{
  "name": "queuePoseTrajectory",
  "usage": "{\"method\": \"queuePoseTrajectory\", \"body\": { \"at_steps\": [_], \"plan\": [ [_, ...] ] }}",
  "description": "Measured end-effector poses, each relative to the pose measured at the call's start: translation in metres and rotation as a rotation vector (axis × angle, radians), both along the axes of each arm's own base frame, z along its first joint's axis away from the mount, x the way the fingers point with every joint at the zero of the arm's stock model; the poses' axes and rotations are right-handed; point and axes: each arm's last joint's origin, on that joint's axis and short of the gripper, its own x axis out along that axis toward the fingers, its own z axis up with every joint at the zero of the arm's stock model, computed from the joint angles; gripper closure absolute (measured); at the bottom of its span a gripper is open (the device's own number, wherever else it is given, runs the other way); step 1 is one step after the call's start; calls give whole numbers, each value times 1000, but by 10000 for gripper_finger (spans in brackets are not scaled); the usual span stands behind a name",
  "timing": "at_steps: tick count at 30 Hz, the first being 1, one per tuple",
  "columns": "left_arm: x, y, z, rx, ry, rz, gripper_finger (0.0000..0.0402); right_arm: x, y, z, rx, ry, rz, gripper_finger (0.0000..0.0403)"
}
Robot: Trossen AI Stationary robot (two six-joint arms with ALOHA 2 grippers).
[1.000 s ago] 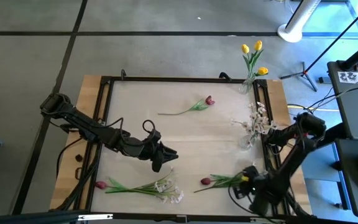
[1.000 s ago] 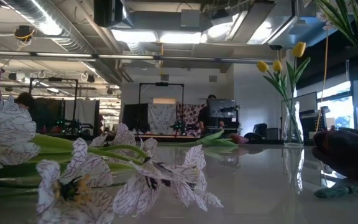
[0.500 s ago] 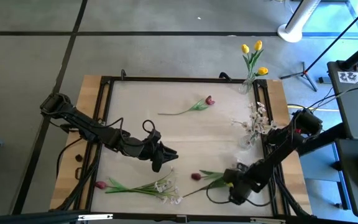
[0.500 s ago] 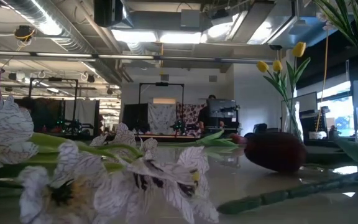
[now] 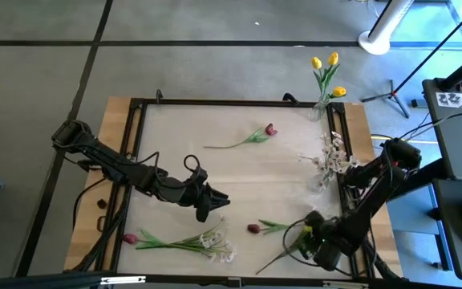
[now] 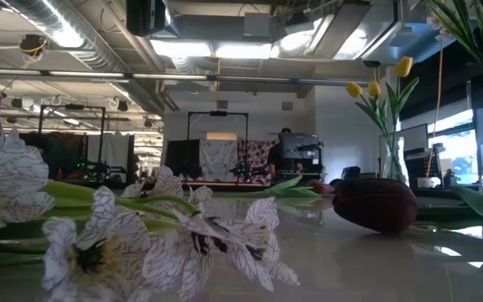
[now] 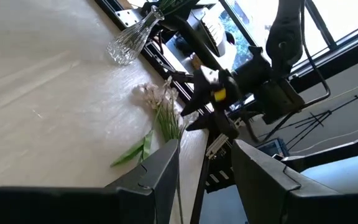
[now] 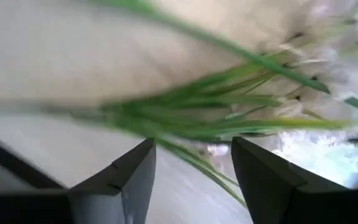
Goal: Sort flowers into vase by color
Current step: Put the right white flowers into the bottom transparent vase
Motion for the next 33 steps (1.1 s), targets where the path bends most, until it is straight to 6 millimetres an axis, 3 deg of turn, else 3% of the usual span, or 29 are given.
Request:
{"method": "queuePoseTrajectory", "body": {
  "at_steps": [3, 7, 17, 21, 28, 33],
  "plan": [
    [0, 0, 0, 3, 0, -1, 257, 1, 0, -4, 35, -24, -164, 173],
    [0, 0, 0, 3, 0, -1, 257, 1, 0, -13, 99, -27, -254, 161],
    [0, 0, 1, 3, -5, -1, 257, -1, -24, -53, 112, -15, -211, 164],
    [0, 0, 1, 2, -6, -1, 257, 4, -25, -54, 108, -43, -115, 216],
    [0, 0, 1, 2, -8, -1, 257, 9, -21, -47, 58, -95, -2, 385],
    [0, 0, 1, 1, -9, -1, 257, 16, -14, -19, 69, -164, 74, 378]
  ]
}}
